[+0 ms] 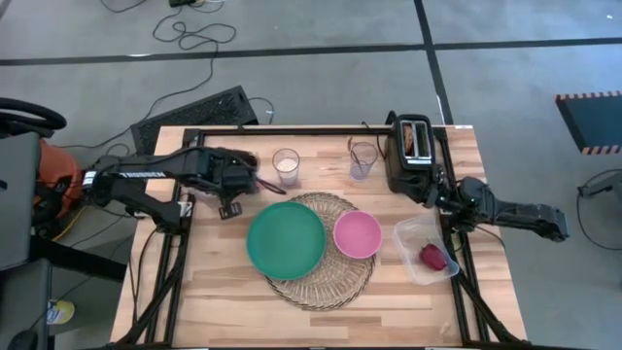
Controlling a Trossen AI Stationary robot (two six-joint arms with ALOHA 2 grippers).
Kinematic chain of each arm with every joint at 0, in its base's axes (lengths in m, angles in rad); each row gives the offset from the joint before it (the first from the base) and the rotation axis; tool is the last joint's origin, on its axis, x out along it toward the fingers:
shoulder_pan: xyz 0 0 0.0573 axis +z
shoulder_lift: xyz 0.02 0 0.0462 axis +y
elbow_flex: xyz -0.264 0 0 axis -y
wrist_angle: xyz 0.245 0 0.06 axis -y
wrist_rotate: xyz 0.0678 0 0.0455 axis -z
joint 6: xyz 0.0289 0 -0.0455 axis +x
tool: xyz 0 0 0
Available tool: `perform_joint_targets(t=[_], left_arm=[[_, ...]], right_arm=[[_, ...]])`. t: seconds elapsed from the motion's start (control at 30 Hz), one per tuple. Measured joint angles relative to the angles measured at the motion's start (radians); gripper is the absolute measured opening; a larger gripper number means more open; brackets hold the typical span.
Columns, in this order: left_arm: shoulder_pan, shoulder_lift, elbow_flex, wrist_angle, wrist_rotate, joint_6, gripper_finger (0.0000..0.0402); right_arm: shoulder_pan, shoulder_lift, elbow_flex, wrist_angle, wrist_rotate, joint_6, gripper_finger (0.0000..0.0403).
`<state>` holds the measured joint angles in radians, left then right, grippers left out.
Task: Arrange a breakfast setting
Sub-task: Pour the cereals from the box into the pink bowl
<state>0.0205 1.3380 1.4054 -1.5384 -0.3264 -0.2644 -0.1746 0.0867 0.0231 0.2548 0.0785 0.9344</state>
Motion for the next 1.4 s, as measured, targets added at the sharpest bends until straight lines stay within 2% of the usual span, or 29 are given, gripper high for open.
perform_joint_targets(t=[0.27, 0.4, 0.73, 0.93, 1.13, 1.4], left_arm=[[-0.042, -0.010, 0.099, -0.029, 0.016, -0.037, 0.0001], [-0.042, -0.011, 0.086, -0.033, 0.050, -0.004, 0.0001], [-0.042, -0.026, 0.064, -0.033, 0.058, 0.001, 0.0000], [-0.042, -0.068, 0.064, 0.011, 0.053, 0.042, 0.0000], [-0.042, -0.109, 0.064, 0.064, 0.055, 0.128, 0.0000], [-0.033, -0.109, 0.064, 0.095, 0.109, 0.206, 0.0000]], right_arm=[[0.045, 0.169, 0.043, 0.071, 0.000, -0.051, 0.0320], [0.065, 0.274, 0.100, 0.070, -0.002, -0.115, 0.0320], [0.109, 0.616, 0.274, 0.068, -0.026, -0.275, 0.0320], [0.124, 0.786, 0.372, 0.082, -0.031, -0.314, 0.0320], [0.124, 0.959, 0.526, 0.084, -0.030, -0.393, 0.0320], [0.098, 1.288, 0.807, 0.085, -0.054, -0.529, 0.0320]])
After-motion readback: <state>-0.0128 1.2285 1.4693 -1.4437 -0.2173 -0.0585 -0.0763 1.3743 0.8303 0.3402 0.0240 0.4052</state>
